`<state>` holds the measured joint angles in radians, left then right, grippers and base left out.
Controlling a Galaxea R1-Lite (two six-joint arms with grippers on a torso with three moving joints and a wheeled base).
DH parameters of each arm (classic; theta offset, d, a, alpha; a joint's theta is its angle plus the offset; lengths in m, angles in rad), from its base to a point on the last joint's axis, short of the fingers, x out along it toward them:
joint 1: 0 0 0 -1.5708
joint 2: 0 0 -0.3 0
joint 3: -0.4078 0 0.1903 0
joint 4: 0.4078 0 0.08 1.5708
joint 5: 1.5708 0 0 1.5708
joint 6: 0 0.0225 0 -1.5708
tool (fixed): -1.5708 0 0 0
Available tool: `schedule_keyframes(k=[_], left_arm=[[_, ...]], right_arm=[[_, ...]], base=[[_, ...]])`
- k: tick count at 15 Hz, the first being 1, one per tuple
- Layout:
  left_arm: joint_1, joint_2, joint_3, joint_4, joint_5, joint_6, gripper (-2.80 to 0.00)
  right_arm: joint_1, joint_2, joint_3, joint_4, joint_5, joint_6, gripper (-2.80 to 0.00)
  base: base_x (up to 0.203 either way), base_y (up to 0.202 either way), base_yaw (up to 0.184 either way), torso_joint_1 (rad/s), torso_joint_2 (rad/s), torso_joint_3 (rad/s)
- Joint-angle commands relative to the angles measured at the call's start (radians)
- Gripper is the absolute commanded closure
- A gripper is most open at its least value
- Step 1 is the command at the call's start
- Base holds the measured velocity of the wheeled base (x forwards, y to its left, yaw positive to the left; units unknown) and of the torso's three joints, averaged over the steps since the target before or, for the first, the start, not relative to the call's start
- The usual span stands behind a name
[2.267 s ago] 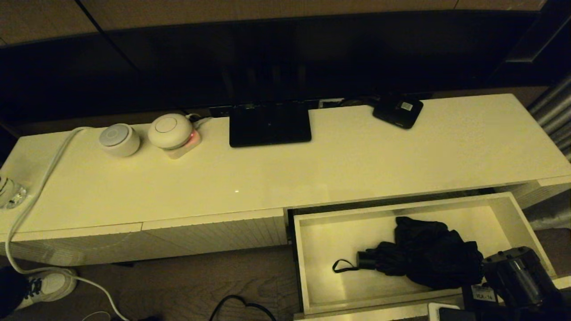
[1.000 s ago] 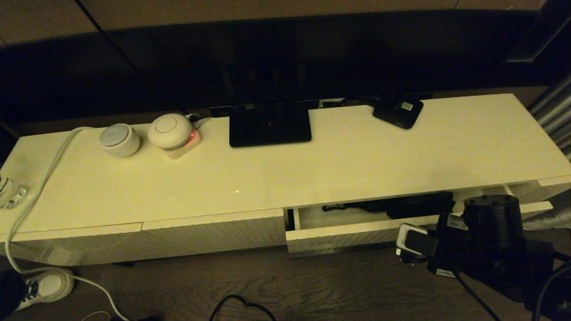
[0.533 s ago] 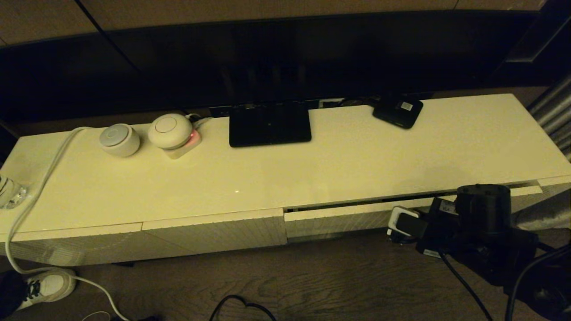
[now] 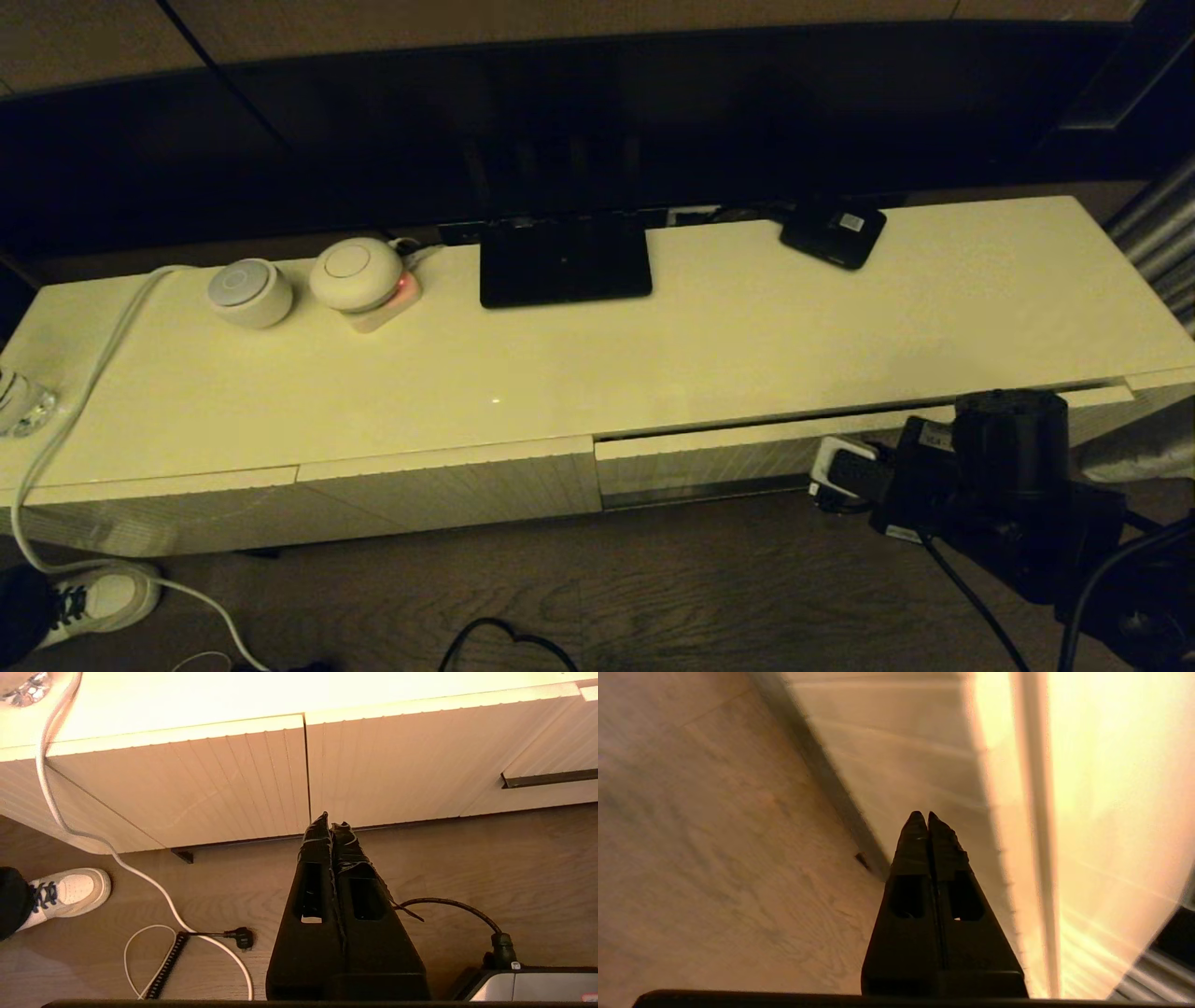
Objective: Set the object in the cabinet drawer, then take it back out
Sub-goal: Close the drawer
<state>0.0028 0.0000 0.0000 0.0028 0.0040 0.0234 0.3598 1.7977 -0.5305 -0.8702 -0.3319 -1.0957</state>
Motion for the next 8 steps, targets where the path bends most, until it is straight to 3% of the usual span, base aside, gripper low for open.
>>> schedule_keyframes(k=[1,5,8], left_arm=[[0.0,0.0,0.003,0.0,0.001,0.0,0.0],[0.0,0.0,0.003,0.0,0.001,0.0,0.0],[0.0,0.0,0.003,0.0,0.001,0.0,0.0]], right_arm=[[-0.001,0.0,-0.012,-0.004,-0.004,-0.006,0.0],[0.007,-0.047,0.028,-0.003,-0.015,-0.004,0.0],[0.024,-0.15,0.139,0.021,-0.013,-0.005,0.0]], base=[[0.0,0.0,0.0,0.0,0.0,0.0],[0.0,0.0,0.0,0.0,0.0,0.0],[0.0,0.0,0.0,0.0,0.0,0.0]])
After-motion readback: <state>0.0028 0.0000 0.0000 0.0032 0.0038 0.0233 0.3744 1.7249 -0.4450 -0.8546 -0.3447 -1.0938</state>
